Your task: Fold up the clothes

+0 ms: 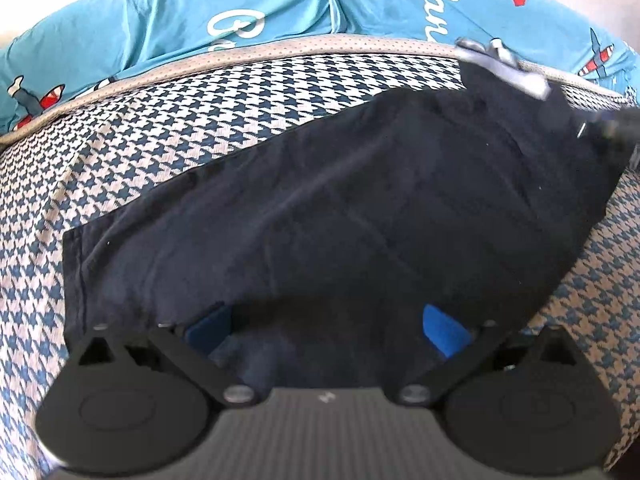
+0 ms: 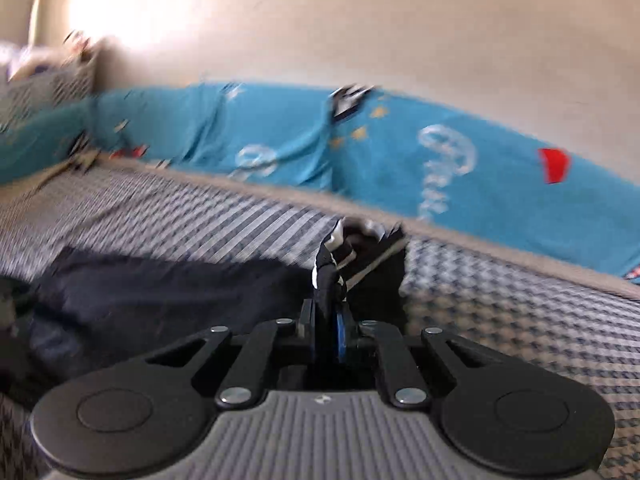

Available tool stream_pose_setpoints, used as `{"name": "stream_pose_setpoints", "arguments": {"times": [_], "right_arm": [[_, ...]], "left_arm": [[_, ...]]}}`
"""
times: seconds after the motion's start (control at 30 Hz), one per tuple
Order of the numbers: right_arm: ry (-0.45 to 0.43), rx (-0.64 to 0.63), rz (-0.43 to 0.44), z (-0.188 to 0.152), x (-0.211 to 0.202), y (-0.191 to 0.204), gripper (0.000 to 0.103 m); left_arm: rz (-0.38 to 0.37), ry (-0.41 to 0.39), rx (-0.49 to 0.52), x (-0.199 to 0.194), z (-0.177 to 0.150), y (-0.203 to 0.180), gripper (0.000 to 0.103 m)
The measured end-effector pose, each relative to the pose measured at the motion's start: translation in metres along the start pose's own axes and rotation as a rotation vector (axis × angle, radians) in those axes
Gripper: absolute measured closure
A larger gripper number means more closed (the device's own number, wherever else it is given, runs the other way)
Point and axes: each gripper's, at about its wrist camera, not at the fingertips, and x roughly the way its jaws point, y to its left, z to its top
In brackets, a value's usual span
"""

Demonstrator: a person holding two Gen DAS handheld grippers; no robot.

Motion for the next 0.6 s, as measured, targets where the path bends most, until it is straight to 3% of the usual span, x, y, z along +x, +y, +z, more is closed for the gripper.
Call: {"name": "stream_pose_setpoints", "arguments": {"times": [0.13, 0.23, 0.3, 0.4, 0.5, 0.6], "right_arm": [[0.085, -0.089, 0.022, -0.012, 0.025, 0.024, 0.091], [0.161, -0.079, 0.045, -0.021, 0.038, 0.029, 0.09], [0.166, -0.07, 0.066, -0.023, 0.039, 0.031, 0.072], [0.185, -0.085, 0.122, -0.017, 0.032, 0.034, 0.066], [0.149, -0.02, 0.205, -0.009, 0.012, 0.028, 0.066], [0.06, 0.05, 0.202, 0.001, -0.004, 0.017, 0.066]], "left_arm": [[-0.001, 0.001, -0.004, 0.0, 0.0, 0.0, 0.0], [0.0, 0.003, -0.004, 0.0, 0.0, 0.001, 0.0], [-0.001, 0.003, -0.007, 0.0, -0.001, 0.001, 0.0], [-0.004, 0.003, -0.018, -0.002, -0.001, 0.003, 0.0], [-0.01, 0.001, -0.035, -0.003, -0.001, 0.004, 0.0], [-0.012, -0.001, -0.045, -0.002, -0.001, 0.006, 0.0]]}}
